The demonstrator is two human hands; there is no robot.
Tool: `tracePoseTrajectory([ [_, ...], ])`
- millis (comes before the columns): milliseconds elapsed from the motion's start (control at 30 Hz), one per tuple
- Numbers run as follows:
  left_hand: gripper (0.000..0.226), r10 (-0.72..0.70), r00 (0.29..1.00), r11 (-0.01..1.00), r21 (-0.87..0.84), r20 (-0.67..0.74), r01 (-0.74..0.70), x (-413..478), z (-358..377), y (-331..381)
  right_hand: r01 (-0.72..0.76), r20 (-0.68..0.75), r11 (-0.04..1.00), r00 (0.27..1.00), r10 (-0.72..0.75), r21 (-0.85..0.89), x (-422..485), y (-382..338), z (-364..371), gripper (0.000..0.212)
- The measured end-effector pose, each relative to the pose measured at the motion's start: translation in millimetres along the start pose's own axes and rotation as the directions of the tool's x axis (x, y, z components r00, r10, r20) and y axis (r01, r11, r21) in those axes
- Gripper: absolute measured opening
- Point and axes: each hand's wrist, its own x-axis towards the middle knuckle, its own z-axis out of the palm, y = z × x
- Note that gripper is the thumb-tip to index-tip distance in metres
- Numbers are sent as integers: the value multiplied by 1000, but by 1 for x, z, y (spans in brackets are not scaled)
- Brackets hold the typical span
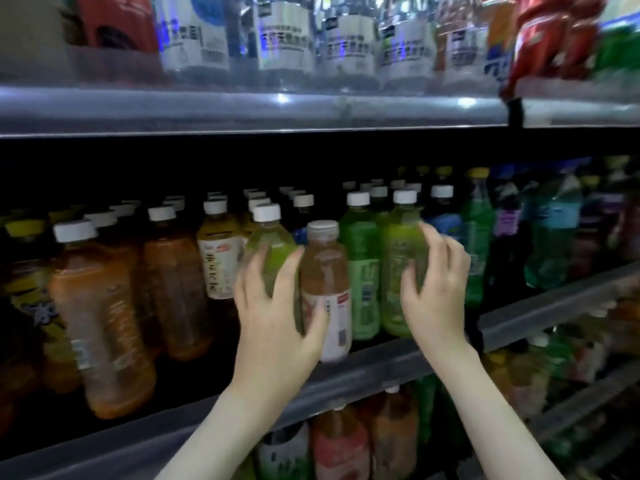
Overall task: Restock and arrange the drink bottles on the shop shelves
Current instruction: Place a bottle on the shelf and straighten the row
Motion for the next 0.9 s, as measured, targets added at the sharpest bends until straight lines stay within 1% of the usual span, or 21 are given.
tracePoseTrajectory([
  [67,58,-51,998,999,-9,-30,51,2,6,4,-137,45,987,989,140,-79,7,31,-10,51],
  [133,63,-104,993,994,17,-63,106,5,11,5,-197,77,970,975,210,-144,17,57,-18,58],
  [233,70,-199,977,979,23,-77,202,8,20,5,-210,158,968,960,231,-136,31,83,-24,60],
  [300,69,-221,969,973,46,-109,227,10,24,8,-195,190,976,959,210,-96,36,95,-24,57],
  [333,66,-190,971,975,85,-147,204,12,26,11,-170,187,982,965,183,-86,37,99,-24,56],
  [400,58,-83,974,978,172,-209,120,16,32,23,-127,159,988,977,139,-86,41,107,-24,53],
  [467,58,22,977,974,225,-212,27,22,40,40,-119,139,988,981,133,-102,48,114,-24,54],
  [533,57,87,977,965,262,-195,-34,27,50,56,-159,179,984,969,172,-83,58,121,-26,62],
  [600,55,120,978,950,305,-171,-64,32,62,65,-215,288,976,933,214,-29,66,130,-28,78],
  [667,53,132,981,936,342,-140,-77,35,73,70,-221,372,975,905,206,-4,70,138,-29,94],
  [767,51,142,984,921,377,-106,-92,35,86,74,-256,385,966,896,221,44,71,145,-30,104],
  [900,50,147,986,905,414,-84,-100,30,97,73,-332,349,938,895,279,103,68,142,-30,106],
])
